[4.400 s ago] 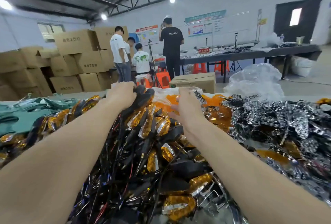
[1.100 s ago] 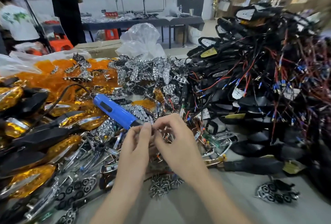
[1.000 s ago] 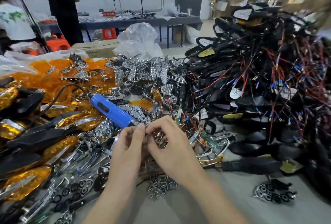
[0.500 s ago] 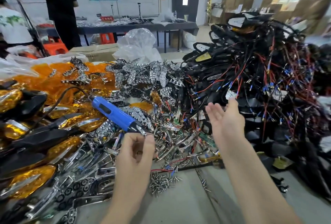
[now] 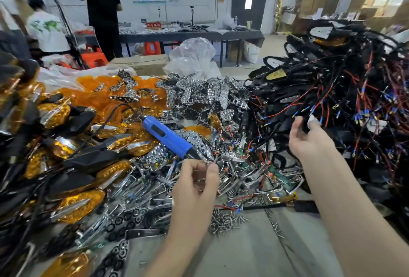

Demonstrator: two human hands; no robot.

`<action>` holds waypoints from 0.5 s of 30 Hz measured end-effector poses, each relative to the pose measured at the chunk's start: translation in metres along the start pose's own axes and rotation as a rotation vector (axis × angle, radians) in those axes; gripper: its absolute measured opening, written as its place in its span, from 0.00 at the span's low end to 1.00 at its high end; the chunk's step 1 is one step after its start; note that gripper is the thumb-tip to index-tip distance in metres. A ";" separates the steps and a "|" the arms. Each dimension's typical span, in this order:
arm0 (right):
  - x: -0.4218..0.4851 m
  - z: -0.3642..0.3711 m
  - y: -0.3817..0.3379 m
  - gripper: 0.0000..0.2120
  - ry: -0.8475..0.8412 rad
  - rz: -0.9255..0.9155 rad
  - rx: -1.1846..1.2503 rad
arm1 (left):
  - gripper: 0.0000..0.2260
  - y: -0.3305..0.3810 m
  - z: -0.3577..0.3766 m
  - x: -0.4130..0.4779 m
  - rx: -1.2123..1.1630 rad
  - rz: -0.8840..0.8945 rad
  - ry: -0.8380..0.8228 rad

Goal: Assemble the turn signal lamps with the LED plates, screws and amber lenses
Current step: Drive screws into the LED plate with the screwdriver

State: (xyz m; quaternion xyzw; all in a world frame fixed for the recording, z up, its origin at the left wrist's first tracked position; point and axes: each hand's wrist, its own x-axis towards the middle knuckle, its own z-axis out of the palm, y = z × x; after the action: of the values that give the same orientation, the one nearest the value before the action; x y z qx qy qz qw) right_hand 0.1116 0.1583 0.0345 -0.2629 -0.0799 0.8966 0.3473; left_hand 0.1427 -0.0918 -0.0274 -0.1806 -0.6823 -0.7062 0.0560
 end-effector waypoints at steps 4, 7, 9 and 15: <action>-0.010 -0.002 -0.001 0.08 -0.019 0.029 0.058 | 0.07 -0.004 0.000 0.000 -0.001 0.014 -0.002; -0.026 -0.004 -0.002 0.08 -0.030 0.042 0.105 | 0.08 -0.006 0.000 -0.001 0.019 0.030 -0.008; -0.034 -0.006 -0.007 0.07 -0.041 0.055 0.108 | 0.07 -0.004 0.001 -0.001 -0.010 0.014 -0.020; -0.049 -0.015 -0.014 0.06 -0.051 0.080 0.047 | 0.08 -0.004 -0.002 0.005 -0.311 -0.198 -0.071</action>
State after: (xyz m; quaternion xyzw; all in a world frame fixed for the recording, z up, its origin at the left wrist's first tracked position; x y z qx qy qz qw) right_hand 0.1582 0.1359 0.0464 -0.2348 -0.0570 0.9178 0.3152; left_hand 0.1360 -0.0928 -0.0298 -0.1440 -0.5807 -0.7985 -0.0666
